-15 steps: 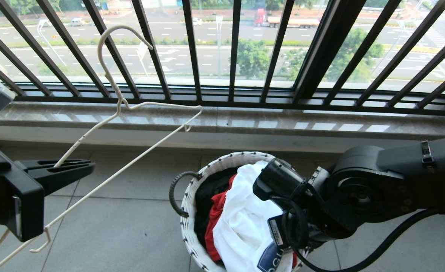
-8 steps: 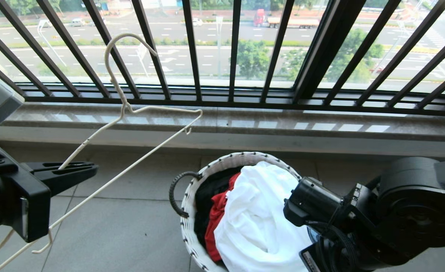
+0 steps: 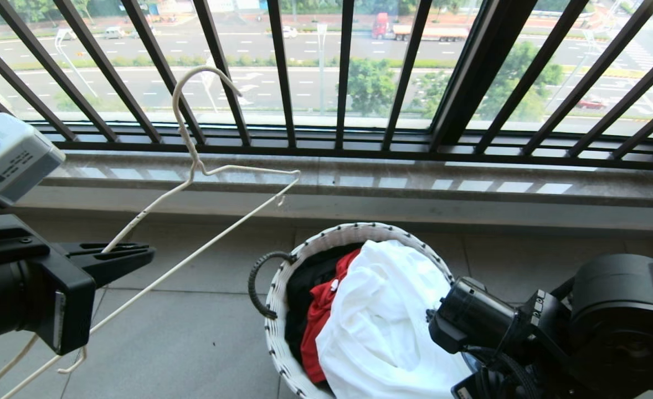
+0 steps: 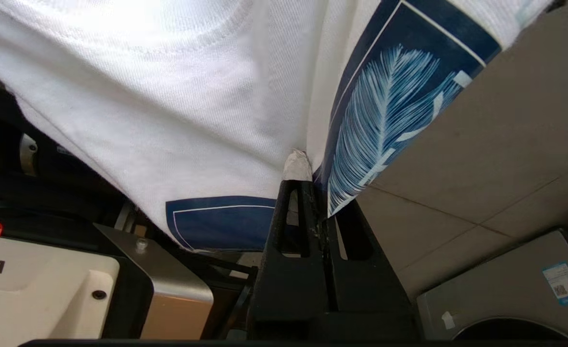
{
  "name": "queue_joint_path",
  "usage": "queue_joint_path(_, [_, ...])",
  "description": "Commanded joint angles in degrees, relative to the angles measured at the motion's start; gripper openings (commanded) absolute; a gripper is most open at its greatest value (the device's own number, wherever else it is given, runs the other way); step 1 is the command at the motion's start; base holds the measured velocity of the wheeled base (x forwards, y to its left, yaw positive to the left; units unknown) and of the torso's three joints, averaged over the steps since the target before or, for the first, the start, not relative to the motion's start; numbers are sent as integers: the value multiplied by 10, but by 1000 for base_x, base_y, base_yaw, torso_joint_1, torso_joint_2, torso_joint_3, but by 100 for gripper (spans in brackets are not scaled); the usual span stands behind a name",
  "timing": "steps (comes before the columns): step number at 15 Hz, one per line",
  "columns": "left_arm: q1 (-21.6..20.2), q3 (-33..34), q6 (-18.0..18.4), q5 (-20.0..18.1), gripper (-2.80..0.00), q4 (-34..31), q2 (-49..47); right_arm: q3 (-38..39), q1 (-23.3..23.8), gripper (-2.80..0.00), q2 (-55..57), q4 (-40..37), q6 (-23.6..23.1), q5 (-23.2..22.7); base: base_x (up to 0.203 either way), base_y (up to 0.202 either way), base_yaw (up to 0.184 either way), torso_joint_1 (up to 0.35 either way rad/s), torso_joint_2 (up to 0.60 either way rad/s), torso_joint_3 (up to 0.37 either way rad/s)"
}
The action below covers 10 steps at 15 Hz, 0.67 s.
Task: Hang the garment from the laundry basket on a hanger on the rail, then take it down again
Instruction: Pick up clothes from the basket
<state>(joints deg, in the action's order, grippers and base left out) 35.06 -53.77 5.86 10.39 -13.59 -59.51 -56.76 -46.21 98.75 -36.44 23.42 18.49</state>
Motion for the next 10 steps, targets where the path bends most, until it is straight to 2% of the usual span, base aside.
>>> queue_joint_path(1, [0, -1, -1, 0, -280, -1, -13, 17, -9, -280, 9, 28, 1, 2, 0, 0, 0, 0, 0, 0])
queue_joint_path(3, [0, -2, -6, -1, -280, 0, -21, 35, -9, -280, 9, 52, -1, 4, 0, 0, 0, 0, 0, 0])
queue_joint_path(5, [0, -4, -14, -1, -280, 0, -21, 56, -8, -280, -5, 57, -4, 25, 0, 0, 0, 0, 0, 0])
queue_joint_path(7, [4, -1, -14, -3, -280, 0, -20, 65, -8, -280, -30, 71, -31, 38, 0, 0, 0, 0, 0, 0])
queue_joint_path(8, [6, 1, -15, -3, -280, -1, -19, 66, -9, 0, -38, 88, -47, 40, 0, 0, 0, 0, 0, 0])
queue_joint_path(10, [5, 4, -26, -3, -280, 0, -20, 59, -10, 0, -54, 88, -69, 43, 0, 0, 0, 0, 0, 0])
